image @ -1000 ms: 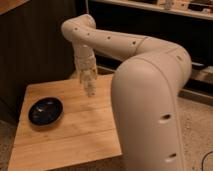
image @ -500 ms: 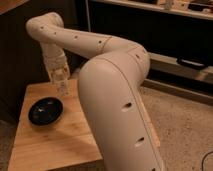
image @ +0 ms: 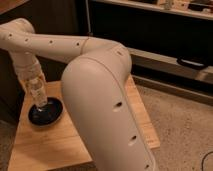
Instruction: Place the bottle in the ceramic bowl
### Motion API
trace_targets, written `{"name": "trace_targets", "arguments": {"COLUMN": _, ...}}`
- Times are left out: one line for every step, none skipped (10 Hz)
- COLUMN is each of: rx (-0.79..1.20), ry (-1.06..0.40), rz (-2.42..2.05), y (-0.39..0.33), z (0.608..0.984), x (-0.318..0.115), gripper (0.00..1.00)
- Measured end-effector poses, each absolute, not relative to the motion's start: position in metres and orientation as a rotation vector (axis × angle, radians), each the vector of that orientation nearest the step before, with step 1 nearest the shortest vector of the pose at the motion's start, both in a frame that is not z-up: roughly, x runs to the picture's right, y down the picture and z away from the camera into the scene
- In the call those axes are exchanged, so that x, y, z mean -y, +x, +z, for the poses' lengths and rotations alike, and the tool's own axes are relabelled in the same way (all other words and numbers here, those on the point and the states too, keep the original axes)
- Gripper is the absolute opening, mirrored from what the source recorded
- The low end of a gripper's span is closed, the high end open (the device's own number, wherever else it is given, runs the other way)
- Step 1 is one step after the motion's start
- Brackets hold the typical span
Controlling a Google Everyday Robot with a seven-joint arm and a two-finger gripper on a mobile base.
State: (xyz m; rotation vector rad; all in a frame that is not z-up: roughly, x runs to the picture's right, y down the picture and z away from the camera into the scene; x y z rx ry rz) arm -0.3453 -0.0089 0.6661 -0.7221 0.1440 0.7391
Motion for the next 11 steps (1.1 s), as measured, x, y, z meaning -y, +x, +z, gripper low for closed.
{"name": "trace_targets", "arguments": {"rx": -0.132, "ry": -0.720, "rz": 0.717, "y": -0.354, "z": 0.672, "x": 0.003, "gripper": 0.00}}
{"name": "trace_targets", "arguments": {"rx": -0.122, "ry": -0.727, "rz": 0.707, "y": -0.358, "z": 0.679, "x": -0.002, "gripper": 0.00}}
{"name": "trace_targets", "arguments": {"rx": -0.124, "ry": -0.732, "rz": 0.705, "y": -0.358, "z": 0.689, "x": -0.006, "gripper": 0.00}}
{"name": "trace_targets", "arguments": {"rx": -0.135, "ry": -0.739, "rz": 0.704, "y": -0.358, "z": 0.702, "x": -0.012, "gripper": 0.00}}
{"name": "trace_targets", "arguments": {"rx": -0.147, "ry": -0.743, "rz": 0.704, "y": -0.356, "z": 0.714, "x": -0.017, "gripper": 0.00}}
{"name": "trace_targets", "arguments": {"rx": -0.157, "ry": -0.747, "rz": 0.704, "y": -0.355, "z": 0.724, "x": -0.022, "gripper": 0.00}}
{"name": "trace_targets", "arguments": {"rx": -0.161, "ry": -0.750, "rz": 0.705, "y": -0.353, "z": 0.729, "x": -0.023, "gripper": 0.00}}
{"name": "trace_targets", "arguments": {"rx": -0.158, "ry": -0.757, "rz": 0.706, "y": -0.351, "z": 0.731, "x": -0.022, "gripper": 0.00}}
{"name": "trace_targets", "arguments": {"rx": -0.150, "ry": -0.765, "rz": 0.706, "y": -0.348, "z": 0.734, "x": -0.022, "gripper": 0.00}}
{"name": "trace_targets", "arguments": {"rx": -0.145, "ry": -0.771, "rz": 0.704, "y": -0.347, "z": 0.736, "x": -0.023, "gripper": 0.00}}
{"name": "trace_targets", "arguments": {"rx": -0.139, "ry": -0.778, "rz": 0.702, "y": -0.345, "z": 0.738, "x": -0.024, "gripper": 0.00}}
